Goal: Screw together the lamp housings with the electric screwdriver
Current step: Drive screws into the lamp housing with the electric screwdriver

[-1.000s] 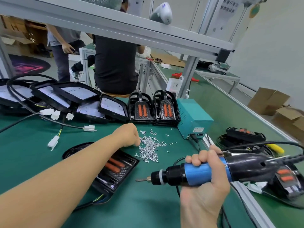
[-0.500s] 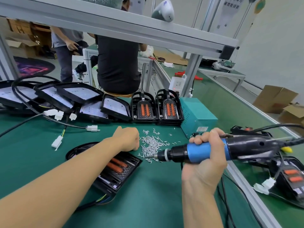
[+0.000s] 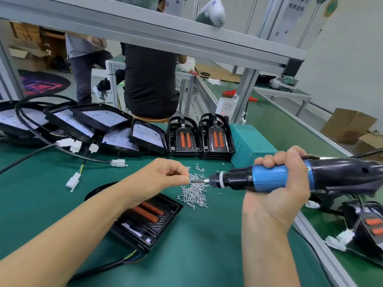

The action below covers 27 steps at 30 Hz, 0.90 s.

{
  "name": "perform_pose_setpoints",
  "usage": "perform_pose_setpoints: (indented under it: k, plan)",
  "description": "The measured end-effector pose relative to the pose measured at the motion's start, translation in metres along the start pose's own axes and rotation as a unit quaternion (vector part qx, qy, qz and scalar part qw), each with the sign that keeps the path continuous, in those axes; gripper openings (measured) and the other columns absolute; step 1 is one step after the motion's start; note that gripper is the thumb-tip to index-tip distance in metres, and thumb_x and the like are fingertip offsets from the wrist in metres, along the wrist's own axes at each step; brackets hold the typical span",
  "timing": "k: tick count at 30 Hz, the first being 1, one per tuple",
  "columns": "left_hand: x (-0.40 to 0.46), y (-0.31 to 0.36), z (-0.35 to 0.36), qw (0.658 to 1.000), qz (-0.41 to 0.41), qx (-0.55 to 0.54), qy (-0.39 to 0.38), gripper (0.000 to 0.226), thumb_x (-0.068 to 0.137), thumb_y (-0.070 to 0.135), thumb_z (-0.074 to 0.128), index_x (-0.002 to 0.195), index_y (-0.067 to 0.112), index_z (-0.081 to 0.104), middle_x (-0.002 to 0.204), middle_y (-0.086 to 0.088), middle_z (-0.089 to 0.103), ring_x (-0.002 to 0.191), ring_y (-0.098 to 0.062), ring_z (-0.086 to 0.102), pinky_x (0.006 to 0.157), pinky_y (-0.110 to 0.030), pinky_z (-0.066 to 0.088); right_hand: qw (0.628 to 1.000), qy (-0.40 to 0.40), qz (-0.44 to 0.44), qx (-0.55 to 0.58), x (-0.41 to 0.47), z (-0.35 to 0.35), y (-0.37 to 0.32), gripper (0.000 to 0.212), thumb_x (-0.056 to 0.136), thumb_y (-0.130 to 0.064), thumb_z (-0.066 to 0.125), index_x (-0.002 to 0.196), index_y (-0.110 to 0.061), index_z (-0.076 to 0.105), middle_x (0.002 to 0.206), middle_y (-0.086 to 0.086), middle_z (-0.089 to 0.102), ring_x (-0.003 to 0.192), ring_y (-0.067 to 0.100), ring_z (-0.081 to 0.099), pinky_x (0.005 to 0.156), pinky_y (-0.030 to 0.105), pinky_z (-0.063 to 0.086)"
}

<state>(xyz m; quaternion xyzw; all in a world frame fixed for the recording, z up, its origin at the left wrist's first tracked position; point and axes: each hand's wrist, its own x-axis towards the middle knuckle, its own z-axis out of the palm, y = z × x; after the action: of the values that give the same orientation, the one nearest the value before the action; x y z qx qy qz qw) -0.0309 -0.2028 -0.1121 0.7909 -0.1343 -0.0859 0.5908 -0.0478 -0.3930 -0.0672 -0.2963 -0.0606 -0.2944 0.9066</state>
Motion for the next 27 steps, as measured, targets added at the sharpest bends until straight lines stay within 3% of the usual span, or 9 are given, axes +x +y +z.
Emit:
perform_pose_setpoints:
  k: [7, 17, 24, 27]
  plan:
    - [-0.007, 0.007, 0.001, 1.000, 0.014, -0.011, 0.021, 0.010, 0.090, 0.013, 0.062, 0.081, 0.015, 0.066, 0.083, 0.000, 0.064, 0.079, -0.007, 0.056, 0.081, -0.016, 0.044, 0.999, -0.028, -0.018, -0.007, -0.004, 0.015, -0.003, 0.013, 0.076, -0.008, 0.059, 0.084, -0.018, 0.053, 0.056, -0.006, 0.050, 0.050, 0.010, 0.049, 0.061, 0.025, 0.047]
    - [-0.011, 0.007, -0.003, 0.999, 0.005, -0.024, 0.034, 0.013, 0.090, 0.010, 0.062, 0.079, 0.016, 0.065, 0.077, 0.006, 0.064, 0.073, -0.002, 0.056, 0.073, -0.008, 0.043, 0.999, -0.041, -0.006, 0.005, -0.007, 0.020, -0.005, 0.013, 0.076, -0.008, 0.059, 0.083, -0.018, 0.053, 0.056, -0.006, 0.051, 0.049, 0.009, 0.049, 0.059, 0.024, 0.047]
    - [-0.021, 0.012, -0.011, 0.995, 0.020, 0.090, 0.046, 0.016, 0.090, 0.012, 0.061, 0.076, 0.020, 0.062, 0.066, 0.021, 0.059, 0.060, 0.009, 0.048, 0.062, -0.002, 0.035, 0.998, -0.054, 0.021, 0.005, -0.011, 0.023, 0.001, 0.012, 0.075, -0.011, 0.057, 0.083, -0.019, 0.052, 0.056, -0.007, 0.048, 0.050, 0.009, 0.046, 0.060, 0.023, 0.045]
    - [-0.037, 0.008, -0.027, 0.985, 0.012, 0.142, 0.102, 0.017, 0.092, 0.013, 0.058, 0.077, 0.020, 0.060, 0.075, 0.014, 0.058, 0.059, 0.007, 0.049, 0.062, -0.007, 0.036, 0.997, -0.064, 0.053, 0.011, -0.017, 0.026, 0.008, 0.013, 0.075, -0.013, 0.057, 0.085, -0.020, 0.053, 0.055, -0.008, 0.047, 0.050, 0.009, 0.046, 0.061, 0.023, 0.045]
